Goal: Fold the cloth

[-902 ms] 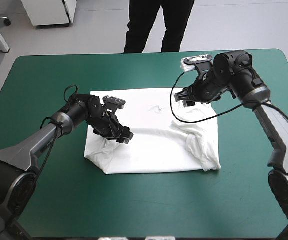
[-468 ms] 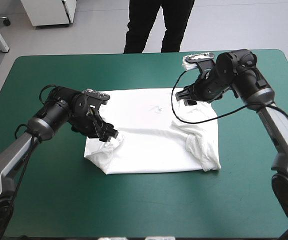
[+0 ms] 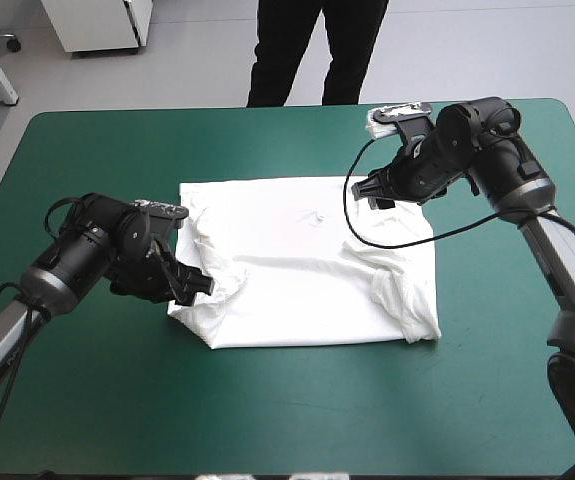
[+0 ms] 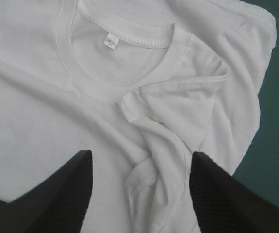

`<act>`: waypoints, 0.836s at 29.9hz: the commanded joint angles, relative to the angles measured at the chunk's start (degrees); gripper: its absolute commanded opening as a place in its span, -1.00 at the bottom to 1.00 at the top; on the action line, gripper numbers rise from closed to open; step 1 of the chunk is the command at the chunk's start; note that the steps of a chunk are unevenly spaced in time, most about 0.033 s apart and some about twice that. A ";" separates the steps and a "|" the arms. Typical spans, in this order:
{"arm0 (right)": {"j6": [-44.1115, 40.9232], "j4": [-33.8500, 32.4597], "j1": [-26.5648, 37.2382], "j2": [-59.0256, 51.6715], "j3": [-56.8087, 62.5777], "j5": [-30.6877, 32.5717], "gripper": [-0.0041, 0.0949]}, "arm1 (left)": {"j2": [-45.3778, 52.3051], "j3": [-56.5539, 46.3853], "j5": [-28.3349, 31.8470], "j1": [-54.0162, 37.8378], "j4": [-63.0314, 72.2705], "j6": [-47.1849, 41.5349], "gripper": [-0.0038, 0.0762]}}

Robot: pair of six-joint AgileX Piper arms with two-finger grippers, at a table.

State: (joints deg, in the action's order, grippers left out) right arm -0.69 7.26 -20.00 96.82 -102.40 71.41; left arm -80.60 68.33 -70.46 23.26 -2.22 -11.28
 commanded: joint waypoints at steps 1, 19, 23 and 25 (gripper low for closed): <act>0.26 0.31 0.21 -3.17 -1.75 0.02 0.20 | 2.54 -1.38 -0.35 -0.01 0.52 -2.59 0.41; 0.26 0.74 0.21 -3.17 -1.75 0.02 0.20 | -6.65 -10.05 16.05 -0.05 2.64 -7.36 0.41; 0.26 0.74 0.21 -3.17 -1.75 0.02 0.20 | -10.25 -10.05 16.19 -0.05 2.64 -7.36 0.41; 0.26 0.74 0.21 -3.17 -1.75 0.02 0.20 | -11.53 -10.05 16.38 -0.05 2.64 -7.36 0.41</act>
State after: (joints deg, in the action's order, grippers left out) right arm -0.69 7.70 -20.00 96.82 -102.40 71.41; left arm -91.77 57.52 -55.15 23.26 0.00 -17.95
